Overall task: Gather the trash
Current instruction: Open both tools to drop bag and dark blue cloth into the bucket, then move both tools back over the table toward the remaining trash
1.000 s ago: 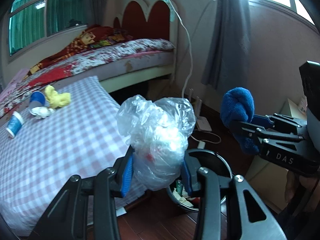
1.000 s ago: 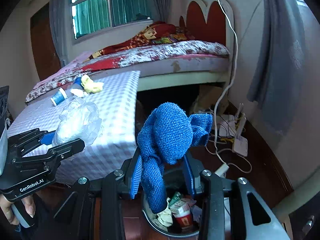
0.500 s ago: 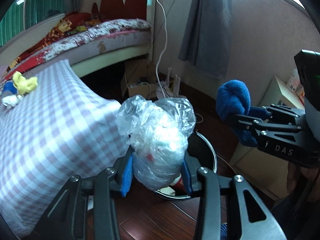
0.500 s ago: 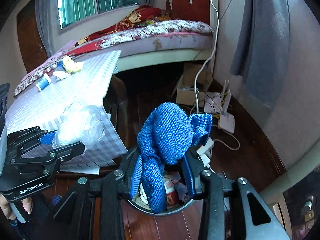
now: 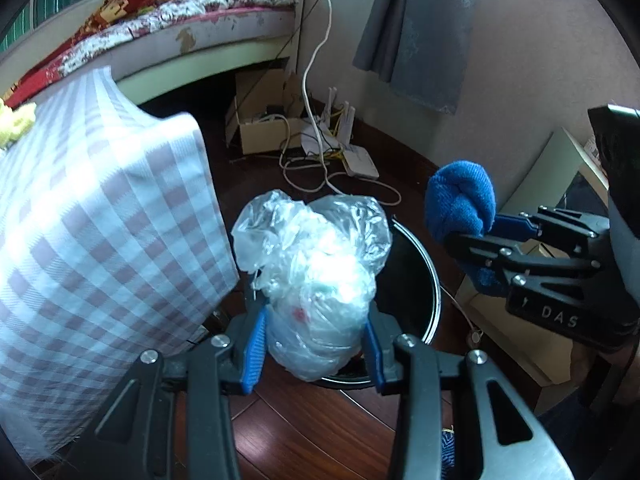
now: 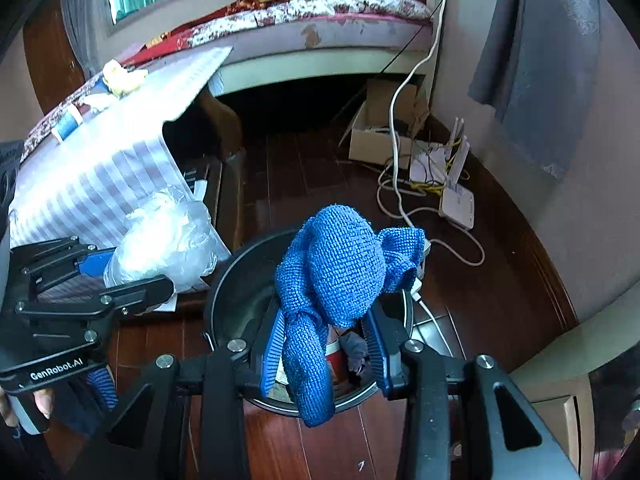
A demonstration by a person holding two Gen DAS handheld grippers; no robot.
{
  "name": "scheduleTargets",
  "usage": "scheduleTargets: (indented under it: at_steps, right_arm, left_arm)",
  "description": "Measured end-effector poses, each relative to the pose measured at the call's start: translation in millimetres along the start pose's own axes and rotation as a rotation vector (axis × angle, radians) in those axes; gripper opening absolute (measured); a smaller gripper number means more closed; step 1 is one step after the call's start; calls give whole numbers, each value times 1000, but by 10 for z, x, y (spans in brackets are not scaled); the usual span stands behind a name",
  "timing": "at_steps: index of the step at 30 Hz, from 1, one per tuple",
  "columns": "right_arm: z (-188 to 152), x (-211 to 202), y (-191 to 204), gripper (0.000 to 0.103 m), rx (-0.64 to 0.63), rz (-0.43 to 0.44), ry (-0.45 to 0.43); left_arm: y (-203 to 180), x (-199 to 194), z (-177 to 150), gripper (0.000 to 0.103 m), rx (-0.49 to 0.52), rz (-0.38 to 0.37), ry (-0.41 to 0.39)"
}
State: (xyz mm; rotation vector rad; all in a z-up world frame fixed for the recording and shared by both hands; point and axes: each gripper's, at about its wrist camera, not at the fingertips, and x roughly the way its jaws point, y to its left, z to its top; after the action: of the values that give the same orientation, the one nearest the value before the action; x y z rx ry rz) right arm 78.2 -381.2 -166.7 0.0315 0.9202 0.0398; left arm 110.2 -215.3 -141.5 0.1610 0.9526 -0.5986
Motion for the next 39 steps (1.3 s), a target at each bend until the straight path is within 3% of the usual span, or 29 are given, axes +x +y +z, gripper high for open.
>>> scheduleTargets:
  at_steps: [8, 9, 11, 12, 13, 20, 39]
  right_arm:
    - [-24, 254, 12, 40, -25, -7, 55]
    - [-5, 272, 18, 44, -27, -5, 54]
    - [5, 382, 18, 70, -41, -14, 87]
    - [-13, 452, 2, 98, -41, -45, 115]
    - [-38, 543, -39, 102, -36, -89, 153]
    - [-46, 634, -29, 102, -36, -144, 195]
    - [-31, 500, 9, 102, -31, -130, 155]
  left_arm:
    - [70, 271, 50, 42, -10, -23, 45]
    - [74, 290, 48, 43, -13, -34, 46]
    - [89, 352, 44, 56, -17, -64, 52]
    - [112, 386, 44, 79, -21, -52, 63]
    - [155, 418, 20, 92, -40, -26, 67]
    - [395, 460, -167, 100, -91, 111, 82]
    - [305, 363, -161, 101, -62, 128, 61]
